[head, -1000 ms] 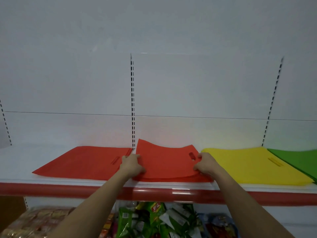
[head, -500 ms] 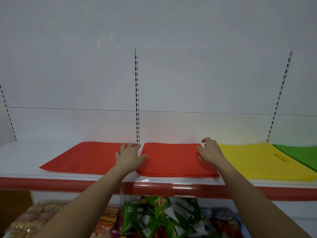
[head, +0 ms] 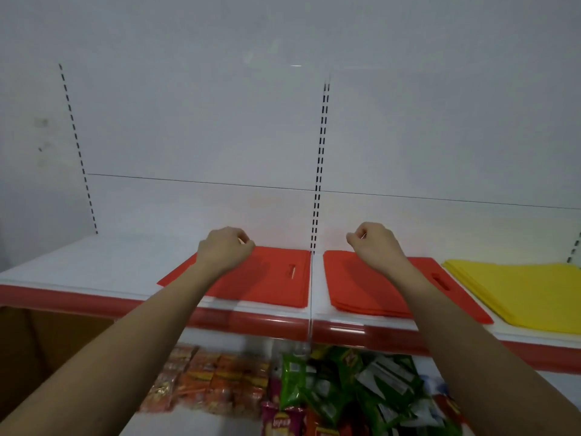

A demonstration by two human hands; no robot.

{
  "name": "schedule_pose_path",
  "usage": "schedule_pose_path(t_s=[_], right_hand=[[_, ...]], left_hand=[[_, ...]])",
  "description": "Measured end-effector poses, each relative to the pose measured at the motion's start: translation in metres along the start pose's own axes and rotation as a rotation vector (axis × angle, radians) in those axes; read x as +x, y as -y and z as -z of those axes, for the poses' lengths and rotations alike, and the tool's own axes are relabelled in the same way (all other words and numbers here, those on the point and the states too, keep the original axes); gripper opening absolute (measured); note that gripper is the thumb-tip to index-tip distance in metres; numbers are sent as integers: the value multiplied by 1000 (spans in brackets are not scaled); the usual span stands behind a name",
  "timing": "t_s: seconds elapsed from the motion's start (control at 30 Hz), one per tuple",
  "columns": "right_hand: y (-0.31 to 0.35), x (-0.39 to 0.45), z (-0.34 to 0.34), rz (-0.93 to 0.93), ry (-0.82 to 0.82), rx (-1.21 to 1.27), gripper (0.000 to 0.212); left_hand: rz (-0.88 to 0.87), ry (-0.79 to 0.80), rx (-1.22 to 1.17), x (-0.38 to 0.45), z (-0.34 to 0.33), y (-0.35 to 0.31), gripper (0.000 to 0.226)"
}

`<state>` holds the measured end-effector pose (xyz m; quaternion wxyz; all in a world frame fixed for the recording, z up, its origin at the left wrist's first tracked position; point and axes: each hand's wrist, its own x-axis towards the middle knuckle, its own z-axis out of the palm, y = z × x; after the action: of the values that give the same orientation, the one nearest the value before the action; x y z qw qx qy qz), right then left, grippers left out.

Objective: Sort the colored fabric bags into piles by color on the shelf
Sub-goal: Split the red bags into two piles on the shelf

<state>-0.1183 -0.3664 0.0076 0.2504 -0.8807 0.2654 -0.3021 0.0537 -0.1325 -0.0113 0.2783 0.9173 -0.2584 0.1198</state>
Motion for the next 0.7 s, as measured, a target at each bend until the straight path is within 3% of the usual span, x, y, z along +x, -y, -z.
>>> schedule_pose_path(t_s=[0.3,0.53,0.7], right_hand=[[50,-33,-115,-109,85,34,12],[44,-56,-162,-161,-55,-125,17],[39,-52,-167,-225,-107,-94,29]], left_hand=[[72,-23,-3,15,3,105,21],[94,-16,-103,11,-23,153,33],[136,-35,-198,16,-33,161,43]])
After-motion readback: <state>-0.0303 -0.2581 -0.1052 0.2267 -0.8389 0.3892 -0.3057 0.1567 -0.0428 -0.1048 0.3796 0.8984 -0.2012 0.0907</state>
